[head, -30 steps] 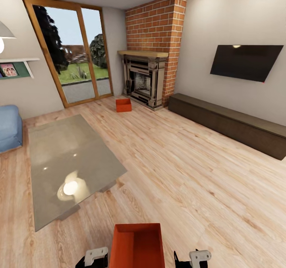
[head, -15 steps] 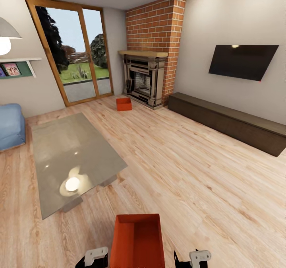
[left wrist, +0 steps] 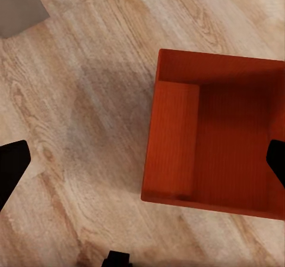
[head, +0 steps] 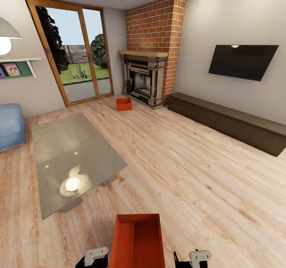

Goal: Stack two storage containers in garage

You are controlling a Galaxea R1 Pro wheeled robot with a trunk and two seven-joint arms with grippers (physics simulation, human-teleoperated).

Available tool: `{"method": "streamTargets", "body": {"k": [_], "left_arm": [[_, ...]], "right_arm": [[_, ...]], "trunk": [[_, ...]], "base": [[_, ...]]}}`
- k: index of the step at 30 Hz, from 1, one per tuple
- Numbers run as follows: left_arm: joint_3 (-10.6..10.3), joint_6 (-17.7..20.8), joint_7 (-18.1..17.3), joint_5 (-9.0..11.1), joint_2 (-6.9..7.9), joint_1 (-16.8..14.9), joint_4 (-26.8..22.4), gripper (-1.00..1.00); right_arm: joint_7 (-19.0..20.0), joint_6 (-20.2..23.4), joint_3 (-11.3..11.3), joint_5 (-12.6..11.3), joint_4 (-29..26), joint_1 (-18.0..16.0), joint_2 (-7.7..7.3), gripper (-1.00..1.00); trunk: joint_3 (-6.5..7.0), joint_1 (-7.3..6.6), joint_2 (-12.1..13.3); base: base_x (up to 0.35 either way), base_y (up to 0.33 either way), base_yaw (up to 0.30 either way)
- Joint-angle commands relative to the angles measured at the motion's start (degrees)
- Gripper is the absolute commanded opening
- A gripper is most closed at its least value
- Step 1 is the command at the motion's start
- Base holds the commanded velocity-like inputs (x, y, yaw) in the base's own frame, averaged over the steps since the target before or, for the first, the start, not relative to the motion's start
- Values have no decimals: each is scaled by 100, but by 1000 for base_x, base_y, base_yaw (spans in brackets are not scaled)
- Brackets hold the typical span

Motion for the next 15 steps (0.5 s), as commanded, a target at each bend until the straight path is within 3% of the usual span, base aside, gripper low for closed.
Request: {"method": "streamTargets", "body": {"k": [1,15], "left_arm": [[5,-18,9,13,-3,-3,1,100],[5,-18,9,12,-3,-3,1,100]], "right_arm": [[-34,-8,6,53,1,-3,0,100],[-38,1,2,45,3,-3,0,100]], "trunk": [[-11,3,-11],[-99,3,-11]], "base": [[0,0,0],[0,0,0]]}}
